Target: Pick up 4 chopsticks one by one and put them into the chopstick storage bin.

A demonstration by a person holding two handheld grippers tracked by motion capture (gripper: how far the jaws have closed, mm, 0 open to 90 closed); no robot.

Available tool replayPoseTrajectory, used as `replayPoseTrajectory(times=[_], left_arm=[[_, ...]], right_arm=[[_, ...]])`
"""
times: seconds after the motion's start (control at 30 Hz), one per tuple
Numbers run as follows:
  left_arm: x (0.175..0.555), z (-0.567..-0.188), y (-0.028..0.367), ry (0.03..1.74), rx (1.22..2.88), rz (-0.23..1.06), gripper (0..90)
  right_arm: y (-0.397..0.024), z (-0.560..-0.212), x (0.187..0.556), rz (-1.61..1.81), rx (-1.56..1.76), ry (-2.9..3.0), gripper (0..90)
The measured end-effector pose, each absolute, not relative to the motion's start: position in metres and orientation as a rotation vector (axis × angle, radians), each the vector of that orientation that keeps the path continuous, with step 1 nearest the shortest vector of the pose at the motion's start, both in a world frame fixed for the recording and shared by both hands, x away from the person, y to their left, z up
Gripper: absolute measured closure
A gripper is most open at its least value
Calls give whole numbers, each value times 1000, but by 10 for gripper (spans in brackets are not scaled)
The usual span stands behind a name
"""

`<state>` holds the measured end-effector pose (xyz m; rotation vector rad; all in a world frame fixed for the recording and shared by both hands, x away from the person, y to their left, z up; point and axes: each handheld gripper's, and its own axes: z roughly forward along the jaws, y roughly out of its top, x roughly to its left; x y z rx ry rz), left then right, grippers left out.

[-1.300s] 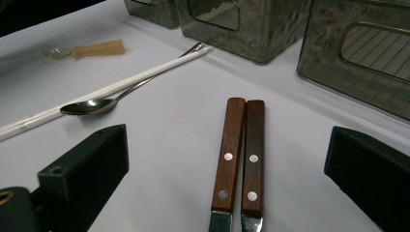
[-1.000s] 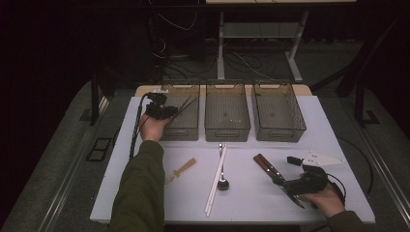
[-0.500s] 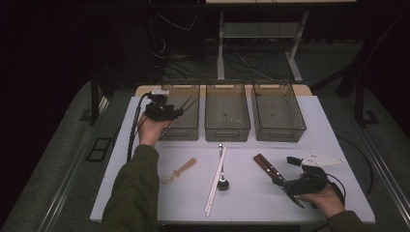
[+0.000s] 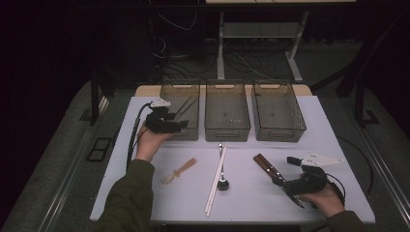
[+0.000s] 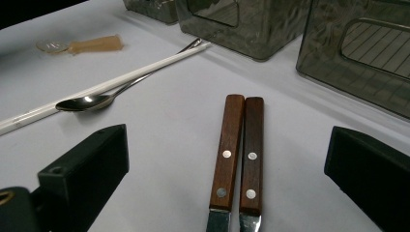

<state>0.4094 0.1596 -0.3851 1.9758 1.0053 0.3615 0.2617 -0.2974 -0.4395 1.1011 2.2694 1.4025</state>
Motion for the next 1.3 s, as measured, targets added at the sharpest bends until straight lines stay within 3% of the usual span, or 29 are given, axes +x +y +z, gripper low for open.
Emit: replayPoseTrajectory(times=[0.33,0.93,1.3], left_arm=[[380,-390,151,954,1994,400,240],[330,-385,146,869,2014,396,235],[300,-394,138,804,2056,323,390]], right_arm=[[-297,-440,261,1393,1097,2282,21],[-297,-439,260,1399,1092,2272,21],[-297,-439,260,1395,1089,2271,21]])
